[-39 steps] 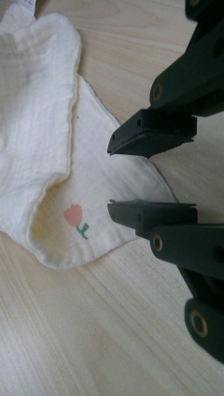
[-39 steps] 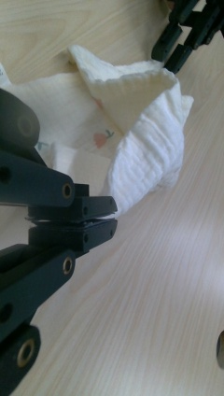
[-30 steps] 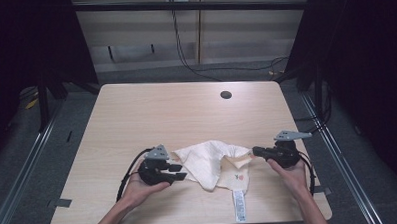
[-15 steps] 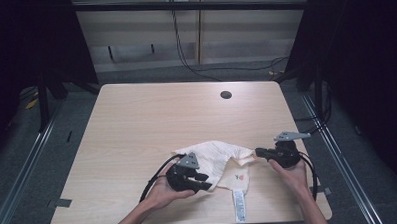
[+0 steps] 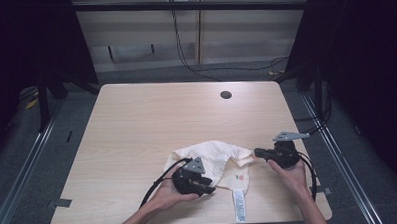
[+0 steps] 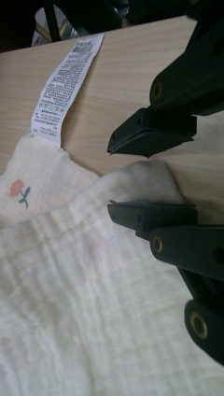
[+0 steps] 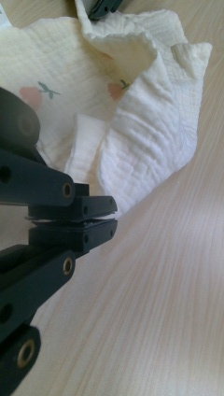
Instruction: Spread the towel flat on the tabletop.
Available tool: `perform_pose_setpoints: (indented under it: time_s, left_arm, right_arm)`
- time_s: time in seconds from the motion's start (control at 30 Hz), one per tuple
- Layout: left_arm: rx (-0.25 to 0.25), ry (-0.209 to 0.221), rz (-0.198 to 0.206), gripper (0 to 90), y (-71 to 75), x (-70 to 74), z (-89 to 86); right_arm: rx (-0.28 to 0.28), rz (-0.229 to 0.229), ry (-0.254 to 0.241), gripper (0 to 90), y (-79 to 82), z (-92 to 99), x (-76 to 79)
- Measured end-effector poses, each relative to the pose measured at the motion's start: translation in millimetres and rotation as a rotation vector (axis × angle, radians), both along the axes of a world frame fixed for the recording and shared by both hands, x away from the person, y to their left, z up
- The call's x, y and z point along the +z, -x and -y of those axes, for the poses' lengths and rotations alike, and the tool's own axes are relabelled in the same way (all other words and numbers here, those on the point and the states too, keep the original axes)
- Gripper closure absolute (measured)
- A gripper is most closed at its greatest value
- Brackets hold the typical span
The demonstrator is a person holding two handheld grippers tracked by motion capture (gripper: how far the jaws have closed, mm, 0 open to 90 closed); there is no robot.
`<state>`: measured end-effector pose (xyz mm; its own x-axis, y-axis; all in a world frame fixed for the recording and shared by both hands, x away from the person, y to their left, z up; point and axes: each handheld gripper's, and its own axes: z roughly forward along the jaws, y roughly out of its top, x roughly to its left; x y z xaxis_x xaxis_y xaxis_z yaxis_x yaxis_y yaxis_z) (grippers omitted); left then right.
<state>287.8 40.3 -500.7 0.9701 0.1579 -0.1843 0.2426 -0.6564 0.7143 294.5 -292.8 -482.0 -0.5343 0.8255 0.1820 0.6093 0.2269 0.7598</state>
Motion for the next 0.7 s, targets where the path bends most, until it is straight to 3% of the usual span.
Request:
perform_pose_setpoints:
  time_s: [0.13,0.17,0.23,0.3,0.37,0.43,0.63,0.7]
  left_arm:
    - [0.029,0.013,0.051,72.0,4.4,-1.8,0.5]
    - [0.034,-0.01,0.071,76.7,5.2,-0.5,0.7]
    - [0.044,-0.005,0.065,82.3,3.7,-1.0,0.4]
    - [0.055,0.017,-0.008,85.8,-2.5,-2.6,-3.6]
    - [0.067,0.037,-0.053,86.7,-7.5,-3.8,-8.5]
    - [0.075,0.04,-0.068,86.9,-11.7,-1.7,-12.8]
    - [0.117,0.138,-0.065,86.9,-19.6,18.2,-29.7]
    - [0.141,0.153,-0.06,87.0,-23.1,23.2,-37.9]
  right_arm:
    - [0.009,-0.002,0.001,87.8,0.1,-1.9,-0.4]
    - [0.008,-0.003,0.001,87.9,0.2,-2.5,-0.4]
    - [0.012,-0.003,-0.002,87.9,0.0,-3.2,-0.6]
    - [0.012,0.001,-0.002,87.9,0.1,-3.7,-0.1]
    - [0.009,0.003,-0.012,87.9,1.0,-3.1,1.2]
    - [0.015,0.006,-0.017,88.0,1.4,-2.4,2.0]
    - [0.018,0.029,-0.058,88.0,3.8,0.8,7.6]
    - [0.019,0.038,-0.071,88.1,4.5,1.3,9.6]
